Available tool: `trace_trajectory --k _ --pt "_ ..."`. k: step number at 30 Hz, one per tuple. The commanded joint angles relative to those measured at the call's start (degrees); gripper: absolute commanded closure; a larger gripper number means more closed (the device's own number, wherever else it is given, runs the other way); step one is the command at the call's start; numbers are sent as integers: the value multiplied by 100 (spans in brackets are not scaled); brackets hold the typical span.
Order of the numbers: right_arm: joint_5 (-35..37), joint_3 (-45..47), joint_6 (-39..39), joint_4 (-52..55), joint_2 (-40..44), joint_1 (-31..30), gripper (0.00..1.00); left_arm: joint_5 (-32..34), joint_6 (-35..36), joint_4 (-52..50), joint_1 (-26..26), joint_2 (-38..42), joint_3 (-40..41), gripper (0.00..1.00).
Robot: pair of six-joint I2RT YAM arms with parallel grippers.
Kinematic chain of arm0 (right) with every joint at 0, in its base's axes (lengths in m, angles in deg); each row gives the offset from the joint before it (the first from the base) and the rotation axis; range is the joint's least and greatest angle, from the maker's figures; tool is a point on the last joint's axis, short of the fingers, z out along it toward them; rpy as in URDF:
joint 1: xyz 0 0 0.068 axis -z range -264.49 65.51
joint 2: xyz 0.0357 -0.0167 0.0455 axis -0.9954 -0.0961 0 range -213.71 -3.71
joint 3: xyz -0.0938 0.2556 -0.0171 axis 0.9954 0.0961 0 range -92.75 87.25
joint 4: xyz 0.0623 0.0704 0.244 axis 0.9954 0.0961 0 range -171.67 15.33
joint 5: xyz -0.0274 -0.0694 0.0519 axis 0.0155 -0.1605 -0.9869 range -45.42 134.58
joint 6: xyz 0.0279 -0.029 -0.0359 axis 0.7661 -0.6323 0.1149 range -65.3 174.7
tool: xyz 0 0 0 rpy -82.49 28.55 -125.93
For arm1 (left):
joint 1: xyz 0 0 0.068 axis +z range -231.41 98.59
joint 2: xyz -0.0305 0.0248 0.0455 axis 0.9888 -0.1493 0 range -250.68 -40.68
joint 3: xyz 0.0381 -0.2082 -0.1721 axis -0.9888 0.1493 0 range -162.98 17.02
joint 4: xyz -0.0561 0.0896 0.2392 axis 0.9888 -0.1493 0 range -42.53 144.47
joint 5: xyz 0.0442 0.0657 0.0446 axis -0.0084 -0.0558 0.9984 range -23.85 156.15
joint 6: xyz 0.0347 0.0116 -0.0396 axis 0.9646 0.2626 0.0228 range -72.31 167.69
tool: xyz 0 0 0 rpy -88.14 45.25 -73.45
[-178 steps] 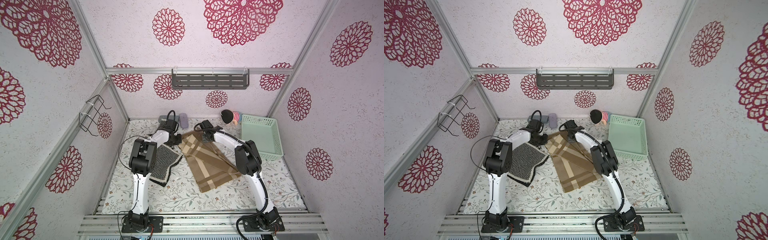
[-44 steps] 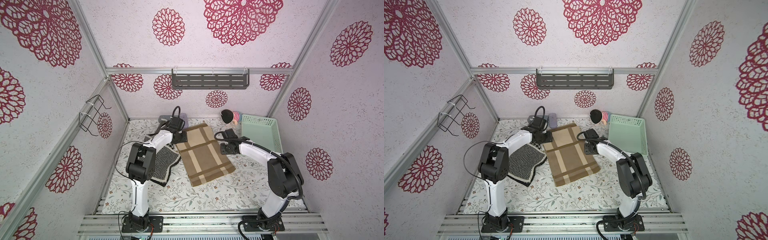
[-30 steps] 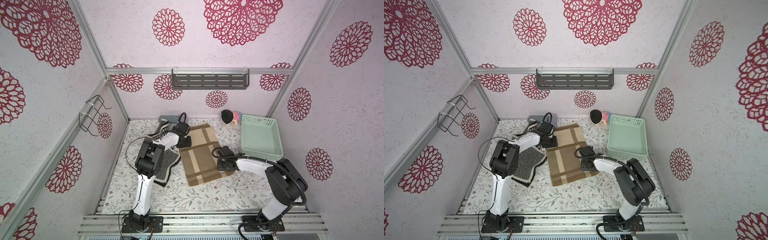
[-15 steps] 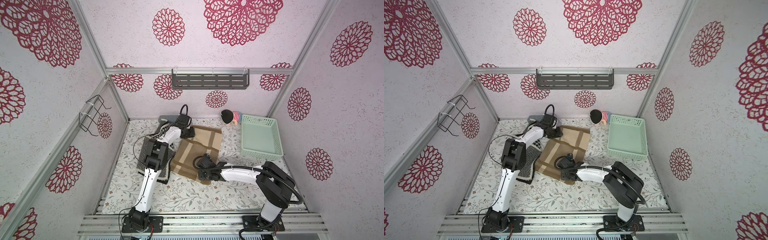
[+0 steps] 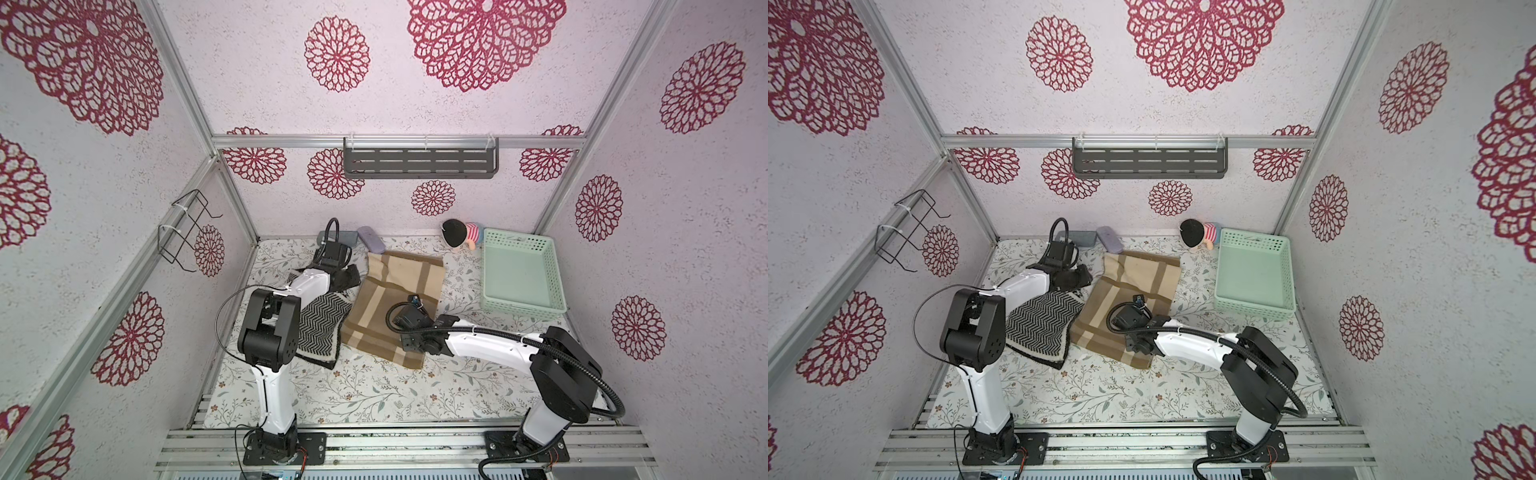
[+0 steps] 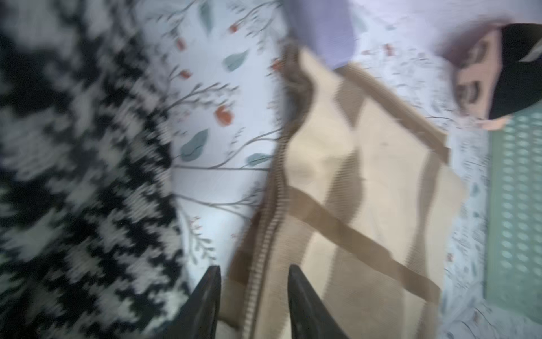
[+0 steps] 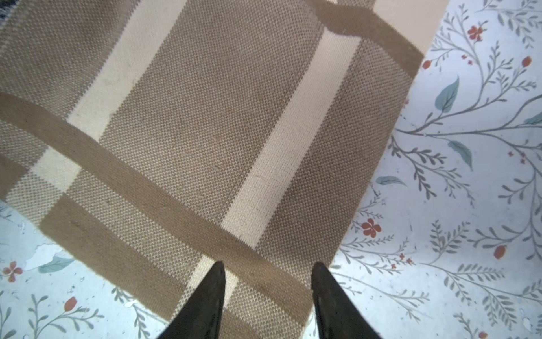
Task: Roll up the scarf and place it into the basket
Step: Move the scarf to the center of the board, then roll the scarf at the center of the board.
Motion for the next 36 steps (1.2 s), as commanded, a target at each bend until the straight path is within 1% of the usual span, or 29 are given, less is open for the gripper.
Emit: trace_trajectory --k 1,3,6,10,12,13,17,19,22,26,27,29,31,36 --pt "84 -120 -232 -123 105 18 50 292 -364 19 374 -202 246 64" --pt "42 -61 -277 -156 96 15 50 427 -473 28 576 -151 335 64" --pt "-122 112 -432 -335 142 22 50 442 -552 47 940 -104 355 64" --pt "-457 255 -831 -513 174 5 49 332 -506 -34 1313 -156 90 65" --pt "-591 280 -1120 -505 153 -74 49 332 -390 -119 1395 -134 -67 64" --pt "-547 267 -1274 -432 125 -149 49 337 -317 -181 1409 -90 -133 64" --pt "-149 84 -1771 -32 -60 -637 46 103 -199 -298 1377 276 -111 61" --pt "36 13 -1948 115 -155 -880 46 -21 -215 -272 1308 741 157 58" --pt "244 -19 -2163 204 -259 -1204 46 1 -312 -265 1129 1389 762 55" --pt "419 -78 -2354 261 -459 -1383 45 131 -566 -190 864 2246 1710 50" --pt "461 -103 -2382 274 -540 -1551 45 140 -649 -150 818 2466 1961 49" --pt "591 -162 -2402 312 -705 -1595 44 188 -826 -97 777 2854 2388 46" --pt "789 -209 -2404 332 -854 -1595 43 205 -960 -50 760 3262 2763 41" --pt "1154 -266 -2417 200 -1199 -1526 42 461 -1078 -151 751 4066 3250 24"
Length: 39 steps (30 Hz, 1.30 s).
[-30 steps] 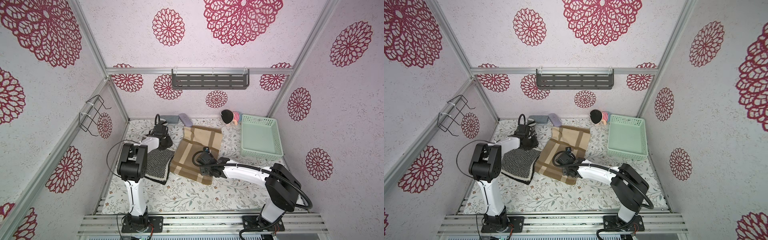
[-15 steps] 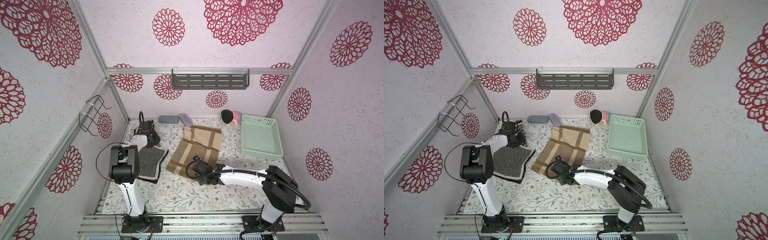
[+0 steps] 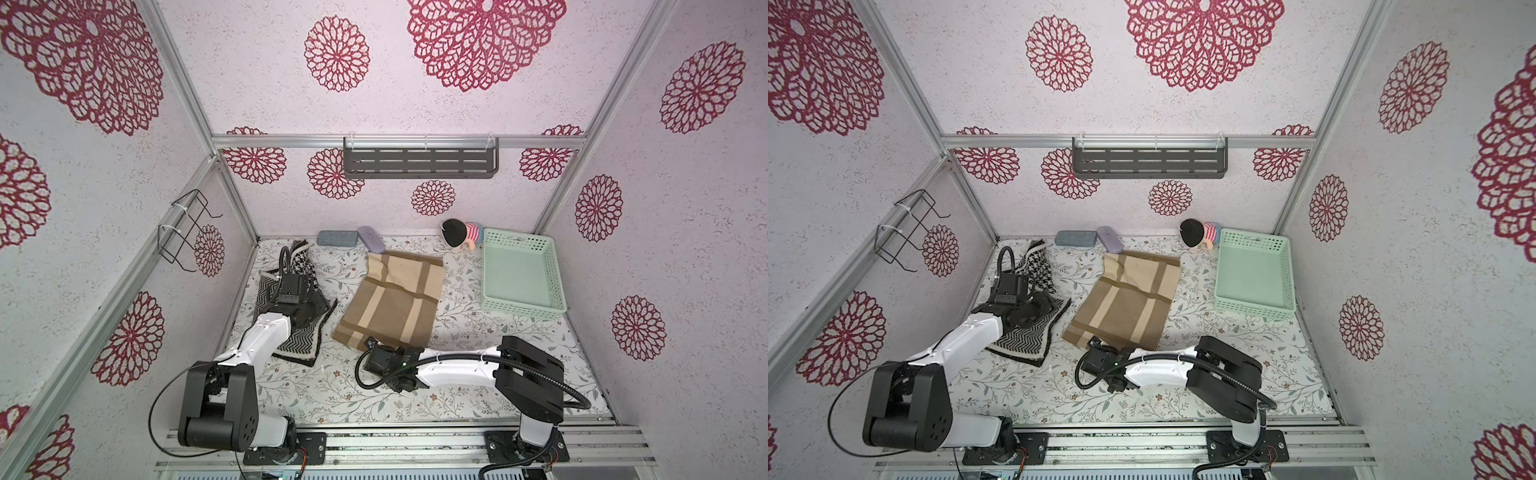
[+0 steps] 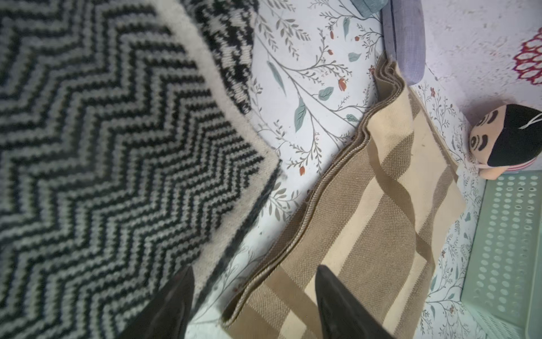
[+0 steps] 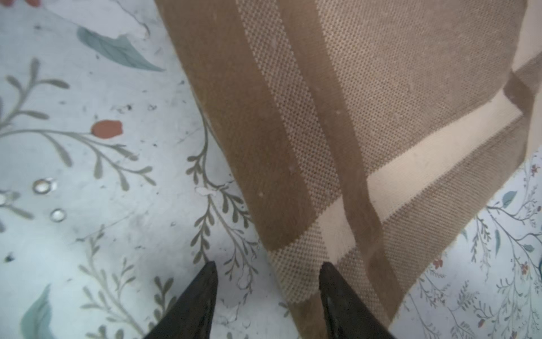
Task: Roll up the scarf and place it into the basket
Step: Roll the scarf at the center of the board.
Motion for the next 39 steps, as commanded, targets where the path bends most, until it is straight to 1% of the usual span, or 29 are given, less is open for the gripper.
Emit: trace_trajectory --k 1,2,3,5,6,9,11,12,17,24,26,27,28,29,30,32,33,36,39 --pt "483 -73 -103 83 -279 83 42 206 -225 48 16 463 152 23" --pt "533 -94 -88 56 -339 99 43 190 -231 33 17 522 187 21" --pt "577 -125 -53 36 -402 101 46 175 -239 37 16 580 218 16" --pt "553 -203 8 19 -474 309 56 118 -257 49 4 682 279 0" --pt "483 -227 15 -5 -480 349 64 112 -274 54 -10 736 313 2" --pt "223 -258 -18 -124 -409 409 83 235 -276 51 -101 879 403 3" --pt "-80 -310 -46 -159 -368 454 96 352 -238 -32 -168 919 392 3" --pt "-287 -348 -28 -172 -330 492 100 399 -178 -72 -215 922 373 3" --pt "-1060 -538 156 -64 -24 818 100 796 -12 -237 -657 896 300 2" --pt "-2151 -647 288 18 125 1509 100 1310 112 -313 -1733 584 69 2" --pt "-2341 -669 268 51 119 1656 100 1317 103 -334 -1994 441 4 2" --pt "-2439 -693 267 77 123 1742 100 1309 80 -330 -2110 371 -13 1" --pt "-2539 -690 271 100 123 1812 100 1290 49 -328 -2206 305 -17 2" --pt "-2670 -680 286 106 133 1898 100 1254 14 -329 -2297 249 -26 6" --pt "-2831 -670 304 100 160 1986 100 1239 -33 -339 -2379 199 -35 11" --pt "-3189 -609 348 42 224 2155 100 1220 -141 -399 -2526 175 -35 17" --pt "-3370 -577 375 0 245 2246 100 1257 -216 -468 -2598 187 -22 18" --pt "-3738 -511 416 -76 301 2423 100 1471 -640 -962 -2674 235 36 13" --pt "-3835 -485 408 -69 267 2471 100 1601 -1210 -1279 -2662 246 207 12"
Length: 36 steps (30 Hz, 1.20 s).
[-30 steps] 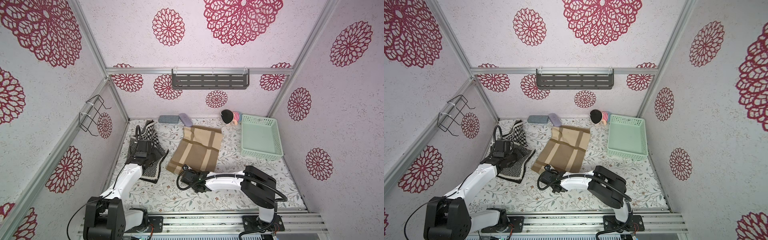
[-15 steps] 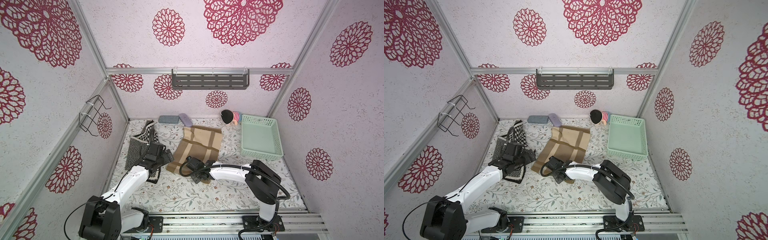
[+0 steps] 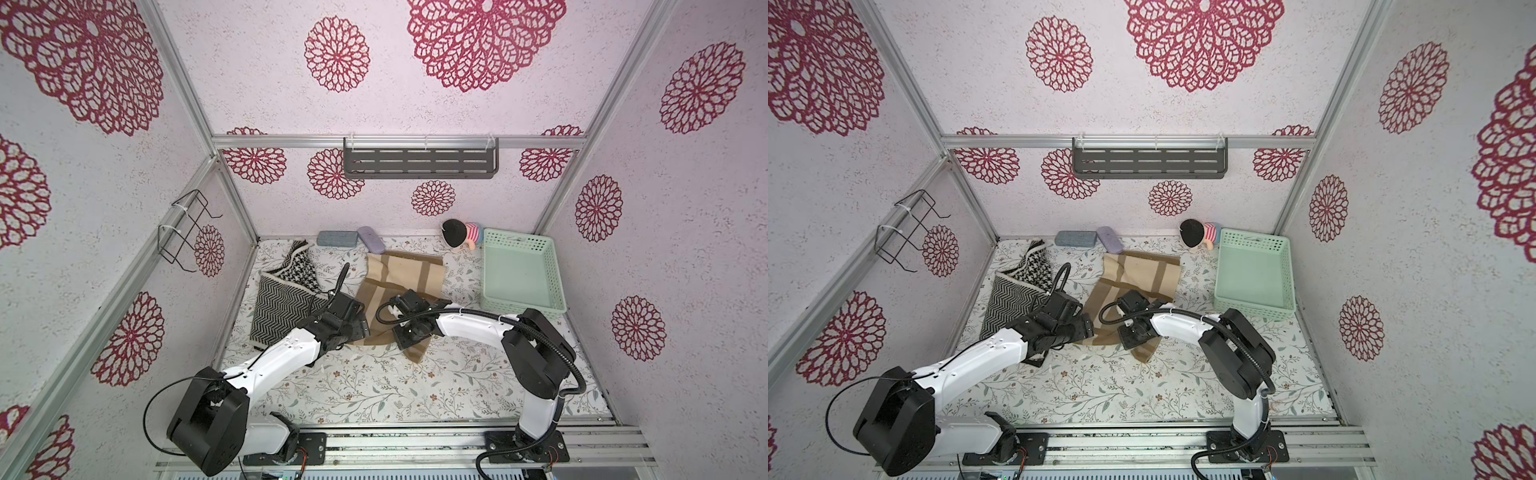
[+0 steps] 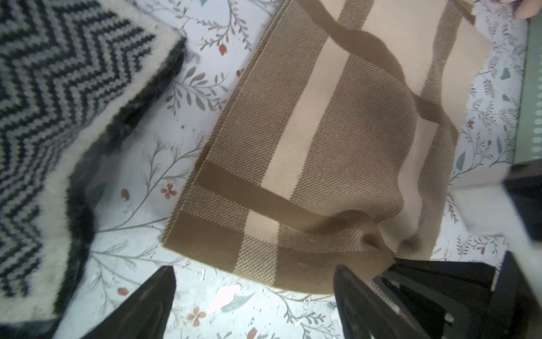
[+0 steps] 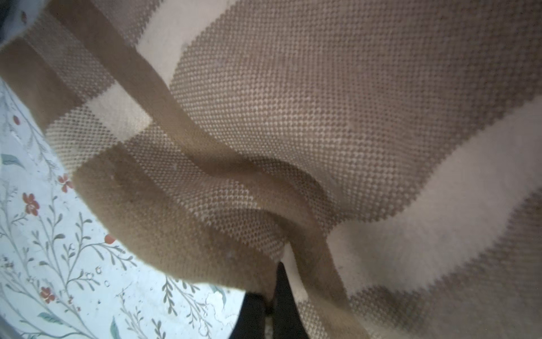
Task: Roll up the scarf and place it into the basket
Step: Roll the scarf at the center of the board.
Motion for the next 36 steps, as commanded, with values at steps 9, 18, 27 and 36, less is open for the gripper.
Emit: trace_trajectory --k 9,18,27,36 --pt "-730 127 187 -247 34 55 100 -156 -1401 546 25 -579 382 21" --pt "-1018 333 465 -437 125 -46 100 -59 -1793 796 45 -1037 493 38" --pt "-1226 209 852 -266 313 -329 100 113 -1656 664 125 -766 466 87" --pt "-1861 -264 824 242 136 -56 100 524 -1048 -510 133 -1155 -796 100"
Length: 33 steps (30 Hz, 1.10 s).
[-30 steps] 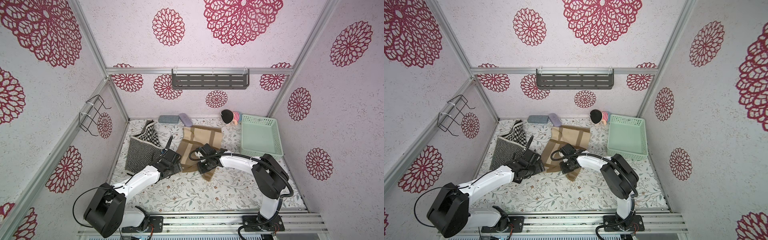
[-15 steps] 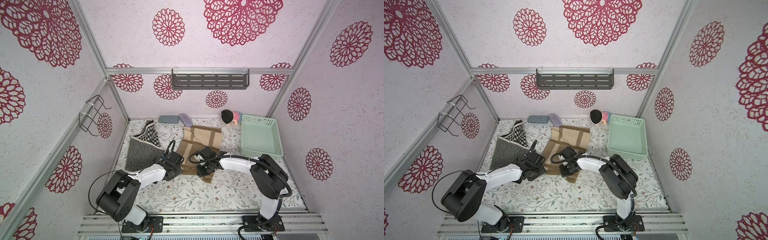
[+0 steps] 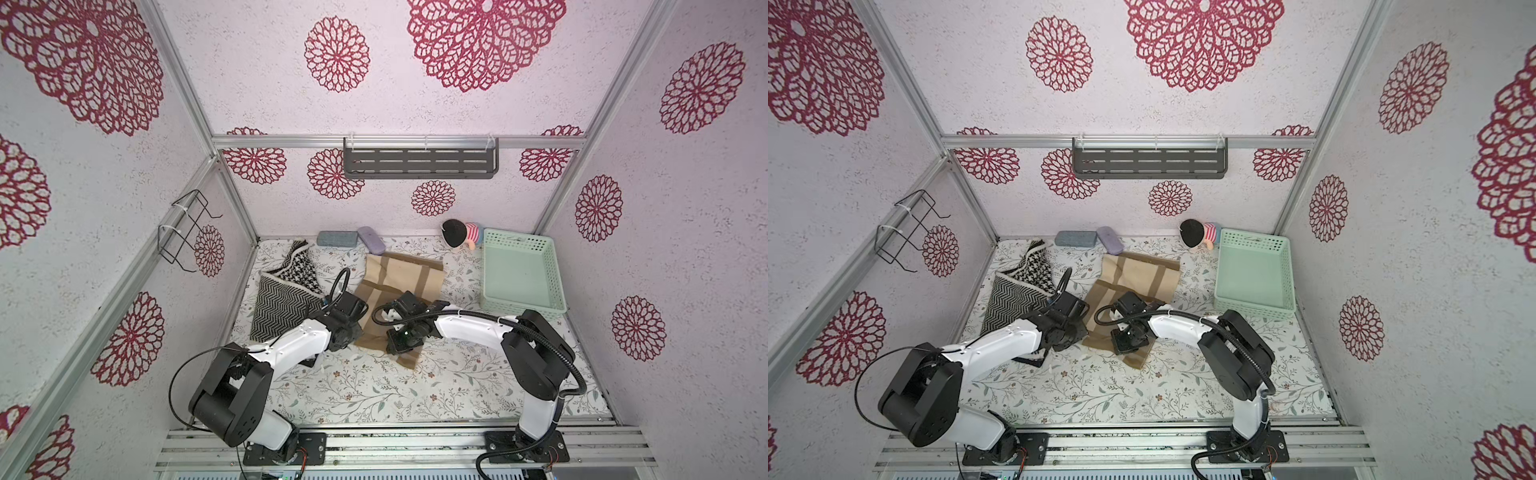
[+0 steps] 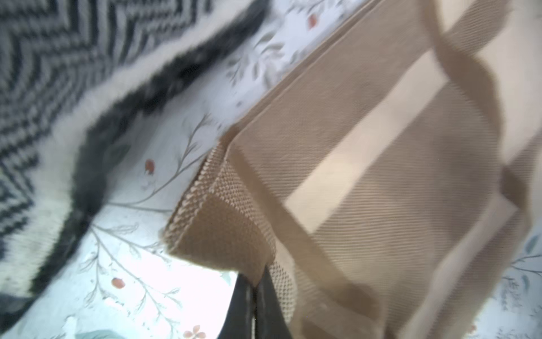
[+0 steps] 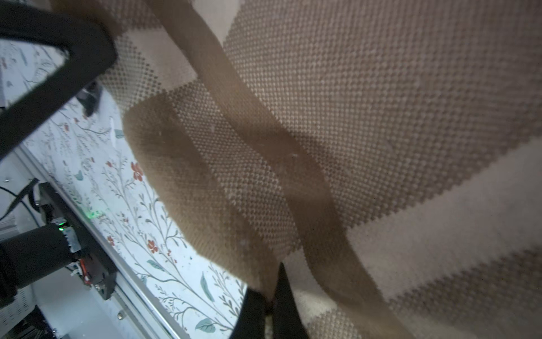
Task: Roll up the scarf and place it into the basket
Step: Roll the scarf at the center of the board.
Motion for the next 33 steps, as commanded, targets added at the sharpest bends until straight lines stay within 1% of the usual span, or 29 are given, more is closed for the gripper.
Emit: trace_trajectory --k 1,4,5,7,9,10,13,17,20,27,30,33 --pt "-608 -162 112 185 144 153 100 231 292 -406 41 -277 -487 100" --pt "-817 -179 103 200 85 306 100 246 425 -439 60 -523 -855 94" --pt "-848 -178 92 207 55 358 100 236 474 -430 86 -637 -972 93" --pt "-896 -211 63 241 -19 452 100 194 581 -476 141 -883 -1195 95" --pt "-919 -248 20 295 -88 543 100 211 655 -558 209 -1125 -1414 100" --pt "-917 -265 2 312 -113 595 100 187 698 -570 253 -1246 -1494 100" --pt "-894 -307 -93 362 -154 728 92 126 810 -515 365 -1520 -1672 100" --pt "-637 -402 -308 536 -274 875 81 38 971 -556 471 -1987 -1986 100" --pt "-445 -422 -408 600 -282 942 69 -38 1012 -553 550 -2268 -2107 100" --pt "14 -160 -598 600 198 960 46 -168 1021 -579 683 -2484 -2184 100" --pt "-34 144 -544 370 529 960 40 -183 1003 -597 683 -2485 -2175 100" --pt "-364 550 -402 -35 801 951 33 -203 981 -579 683 -2517 -2190 100"
